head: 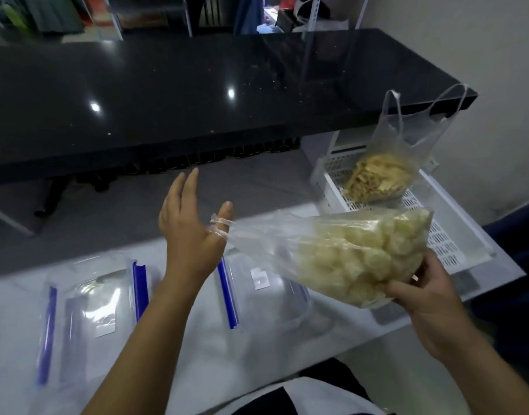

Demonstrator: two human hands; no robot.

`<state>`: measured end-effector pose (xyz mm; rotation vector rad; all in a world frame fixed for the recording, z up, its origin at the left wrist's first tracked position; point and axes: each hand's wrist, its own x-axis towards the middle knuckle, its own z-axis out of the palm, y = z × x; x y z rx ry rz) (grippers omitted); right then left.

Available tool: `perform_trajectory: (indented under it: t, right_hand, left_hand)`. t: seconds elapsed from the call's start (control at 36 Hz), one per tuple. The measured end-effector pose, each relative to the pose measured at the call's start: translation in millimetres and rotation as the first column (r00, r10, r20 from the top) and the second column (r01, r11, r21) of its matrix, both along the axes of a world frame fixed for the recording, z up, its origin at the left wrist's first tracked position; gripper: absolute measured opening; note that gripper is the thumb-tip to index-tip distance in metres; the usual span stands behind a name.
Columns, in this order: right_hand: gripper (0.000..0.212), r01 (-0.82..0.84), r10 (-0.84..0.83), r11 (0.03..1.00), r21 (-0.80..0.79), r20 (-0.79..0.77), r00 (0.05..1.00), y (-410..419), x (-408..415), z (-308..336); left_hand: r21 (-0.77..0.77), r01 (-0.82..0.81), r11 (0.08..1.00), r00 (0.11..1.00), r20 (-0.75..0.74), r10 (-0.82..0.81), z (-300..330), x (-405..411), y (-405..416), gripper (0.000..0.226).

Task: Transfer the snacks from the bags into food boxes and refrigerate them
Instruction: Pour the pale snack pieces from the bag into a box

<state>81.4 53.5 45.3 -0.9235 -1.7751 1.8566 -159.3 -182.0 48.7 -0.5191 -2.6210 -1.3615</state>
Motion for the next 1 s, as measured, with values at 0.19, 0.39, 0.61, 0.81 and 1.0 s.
perform_trajectory:
  t: [0.19,0.39,0.61,0.81,1.0]
  right_hand:
    - [0.078,-0.037,0.028,0.98,0.195,0.048,0.998,11.6,-6.4,0.4]
    - [0.078,-0.086,0.046,0.955,0.284,0.145,0.988,19.3,-11.0,-0.2]
    - [0.077,-0.16,0.09,0.937,0.311,0.227,0.97,17.8,-25.9,10.4]
    - [0.064,-0.186,0.107,0.948,0.258,0.293,0.95,22.2,-36.1,13.6]
    - [0.042,-0.064,0.008,0.975,0.211,0.259,0.966,27.7,-38.0,9.4]
  left_hand:
    - [-0.032,0.011,0.999,0.99,0.138,-0.007,-42.3,4.6,2.4,0.066]
    - [-0.139,0.052,0.989,0.967,0.254,-0.015,-75.3,15.1,6.0,0.062]
    - [-0.173,0.007,0.985,0.936,0.347,0.054,-99.7,18.8,2.1,0.062]
    - [-0.137,-0.023,0.99,0.916,0.394,0.076,-106.8,18.1,-0.8,0.061]
    - [-0.084,-0.053,0.995,0.922,0.379,0.081,-99.1,19.7,-3.5,0.047]
